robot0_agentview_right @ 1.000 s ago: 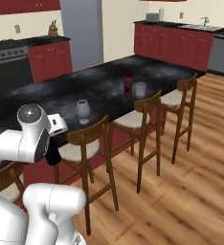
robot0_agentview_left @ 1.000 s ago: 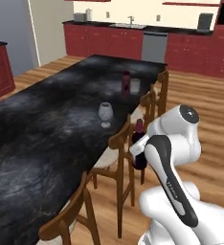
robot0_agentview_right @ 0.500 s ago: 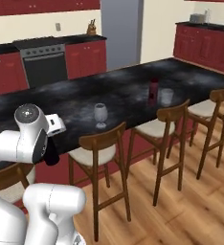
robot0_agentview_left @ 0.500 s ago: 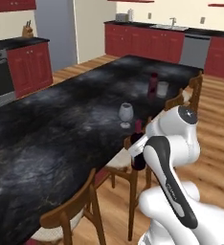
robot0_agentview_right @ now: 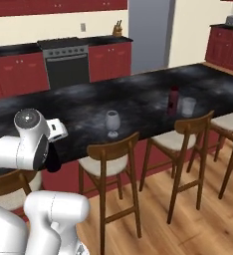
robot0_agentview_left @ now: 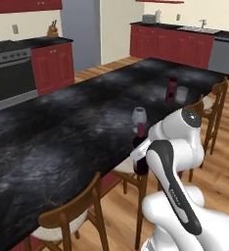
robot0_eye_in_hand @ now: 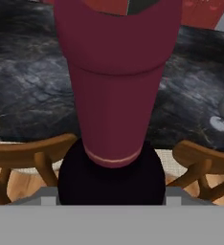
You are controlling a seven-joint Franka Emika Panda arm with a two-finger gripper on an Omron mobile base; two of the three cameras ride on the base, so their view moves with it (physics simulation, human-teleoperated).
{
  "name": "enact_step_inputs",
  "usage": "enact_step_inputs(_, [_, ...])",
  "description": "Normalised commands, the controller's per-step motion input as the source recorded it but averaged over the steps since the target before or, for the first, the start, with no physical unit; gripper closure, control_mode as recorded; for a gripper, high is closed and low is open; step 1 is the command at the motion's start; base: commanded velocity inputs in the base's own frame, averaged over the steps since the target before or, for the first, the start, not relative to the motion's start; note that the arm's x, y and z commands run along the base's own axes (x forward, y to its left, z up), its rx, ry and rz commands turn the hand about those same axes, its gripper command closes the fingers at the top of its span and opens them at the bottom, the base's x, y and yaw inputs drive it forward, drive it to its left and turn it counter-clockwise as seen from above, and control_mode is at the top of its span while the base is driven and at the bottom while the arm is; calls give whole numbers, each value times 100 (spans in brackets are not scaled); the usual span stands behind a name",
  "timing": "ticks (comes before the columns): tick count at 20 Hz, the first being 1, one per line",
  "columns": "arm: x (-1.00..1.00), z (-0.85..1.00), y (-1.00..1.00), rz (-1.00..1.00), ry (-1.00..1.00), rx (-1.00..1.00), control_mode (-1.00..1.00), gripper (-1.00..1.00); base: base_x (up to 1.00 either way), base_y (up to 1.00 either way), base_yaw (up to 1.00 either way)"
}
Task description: There is a wine glass and glass cup on the dining counter. Place the wine bottle next to the wine glass and the juice bottle next to the glass cup.
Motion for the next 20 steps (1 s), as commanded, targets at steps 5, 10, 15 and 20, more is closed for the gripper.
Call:
enact_step_inputs(5, [0,0,0,0,0,0,100,100,63,-8,24])
enact_step_inputs(10, [0,0,0,0,0,0,100,100,70,-11,19])
enact_step_inputs(15, [0,0,0,0,0,0,100,100,73,-12,18])
enact_step_inputs(20, [0,0,0,0,0,0,100,100,74,-12,18])
